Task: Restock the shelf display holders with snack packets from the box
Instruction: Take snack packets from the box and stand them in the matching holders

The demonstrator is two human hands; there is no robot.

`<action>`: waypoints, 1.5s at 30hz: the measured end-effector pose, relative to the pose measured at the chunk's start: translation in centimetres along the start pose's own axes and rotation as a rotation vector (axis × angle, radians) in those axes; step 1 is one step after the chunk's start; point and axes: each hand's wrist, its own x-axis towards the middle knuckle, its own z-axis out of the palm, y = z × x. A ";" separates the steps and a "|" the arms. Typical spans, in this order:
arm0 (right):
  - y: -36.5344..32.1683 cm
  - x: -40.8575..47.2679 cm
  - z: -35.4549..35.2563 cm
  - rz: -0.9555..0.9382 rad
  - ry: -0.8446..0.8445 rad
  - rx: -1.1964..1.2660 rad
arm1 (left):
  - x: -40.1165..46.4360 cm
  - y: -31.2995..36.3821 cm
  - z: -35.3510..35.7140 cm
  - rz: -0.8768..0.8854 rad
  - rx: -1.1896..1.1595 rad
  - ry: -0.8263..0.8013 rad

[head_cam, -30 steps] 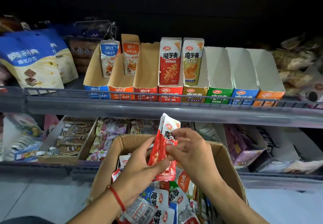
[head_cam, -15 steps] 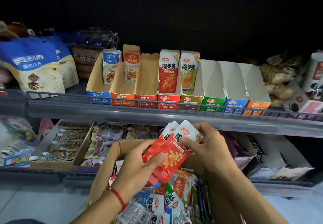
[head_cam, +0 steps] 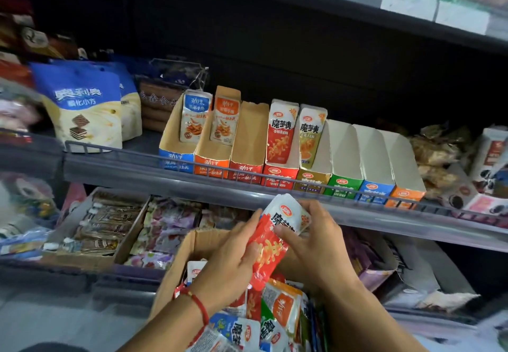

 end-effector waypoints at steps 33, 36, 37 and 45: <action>-7.4 11.9 -11.7 -0.164 0.005 -0.016 | 2.5 0.2 -5.8 -0.002 -0.522 0.461; -8.8 14.6 -12.6 -0.173 0.032 -0.126 | 3.0 -0.3 -6.3 -0.028 -0.556 0.518; -9.3 15.4 -12.4 -0.160 0.021 -0.141 | 3.1 -0.4 -6.4 -0.033 -0.561 0.531; -10.6 20.4 -7.7 -0.146 -0.072 -0.420 | 3.5 -0.4 -7.0 -0.069 -0.575 0.545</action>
